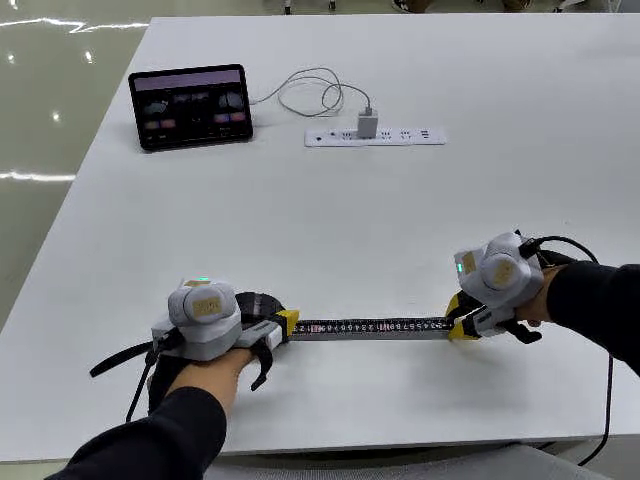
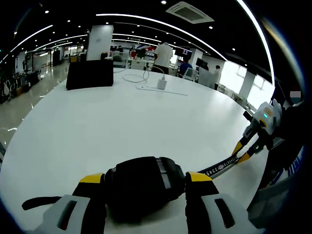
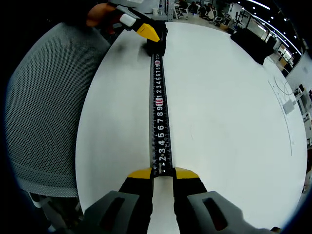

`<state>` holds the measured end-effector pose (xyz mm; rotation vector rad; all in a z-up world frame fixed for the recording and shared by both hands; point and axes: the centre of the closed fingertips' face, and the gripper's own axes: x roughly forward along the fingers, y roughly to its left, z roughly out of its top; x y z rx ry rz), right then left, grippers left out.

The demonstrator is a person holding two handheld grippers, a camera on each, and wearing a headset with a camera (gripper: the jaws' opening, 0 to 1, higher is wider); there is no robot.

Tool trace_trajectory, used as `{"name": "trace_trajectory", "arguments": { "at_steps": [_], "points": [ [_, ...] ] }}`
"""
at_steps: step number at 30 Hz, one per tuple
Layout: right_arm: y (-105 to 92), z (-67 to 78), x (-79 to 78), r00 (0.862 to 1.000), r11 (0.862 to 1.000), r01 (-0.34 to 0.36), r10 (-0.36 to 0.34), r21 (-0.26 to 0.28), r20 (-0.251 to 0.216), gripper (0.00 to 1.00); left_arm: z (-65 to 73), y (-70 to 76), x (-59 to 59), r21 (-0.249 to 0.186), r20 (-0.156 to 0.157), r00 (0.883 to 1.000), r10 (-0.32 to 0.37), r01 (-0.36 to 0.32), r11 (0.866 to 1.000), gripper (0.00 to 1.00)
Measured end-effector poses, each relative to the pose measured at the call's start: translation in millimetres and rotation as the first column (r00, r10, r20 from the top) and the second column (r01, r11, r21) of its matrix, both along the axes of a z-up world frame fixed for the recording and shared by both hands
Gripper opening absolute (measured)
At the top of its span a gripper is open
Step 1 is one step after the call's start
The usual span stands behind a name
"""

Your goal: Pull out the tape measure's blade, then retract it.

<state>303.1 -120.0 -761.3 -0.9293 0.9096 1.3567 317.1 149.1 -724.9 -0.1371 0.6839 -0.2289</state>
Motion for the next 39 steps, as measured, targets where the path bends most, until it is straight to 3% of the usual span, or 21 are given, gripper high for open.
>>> {"name": "trace_trajectory", "arguments": {
  "at_steps": [5, 16, 23, 39],
  "points": [
    [-0.2, -1.0, 1.0, 1.0, 1.0, 0.003, -0.003, -0.021, -0.002, 0.1, -1.3, 1.7, 0.3, 0.014, -0.006, 1.0, 0.006, -0.006, 1.0, 0.61],
    [-0.2, -1.2, 0.8, 0.999, 0.999, 0.043, -0.044, -0.005, -0.016, 0.1, -2.9, 1.6, 0.3, 0.061, -0.006, 1.0, -0.015, 0.016, 0.998, 0.59],
    [1.1, -1.3, 0.4, 0.997, 0.998, 0.068, -0.068, -0.005, -0.022, 0.1, -4.4, 0.7, -0.7, 0.103, -0.023, 0.999, -0.028, 0.03, 0.994, 0.59],
    [4.6, -0.3, -0.2, 0.993, 0.994, 0.112, -0.112, 0.017, -0.023, 0.11, -5.2, 1.6, -0.8, 0.108, -0.024, 0.999, -0.033, 0.036, 0.994, 0.59]
  ]
}}
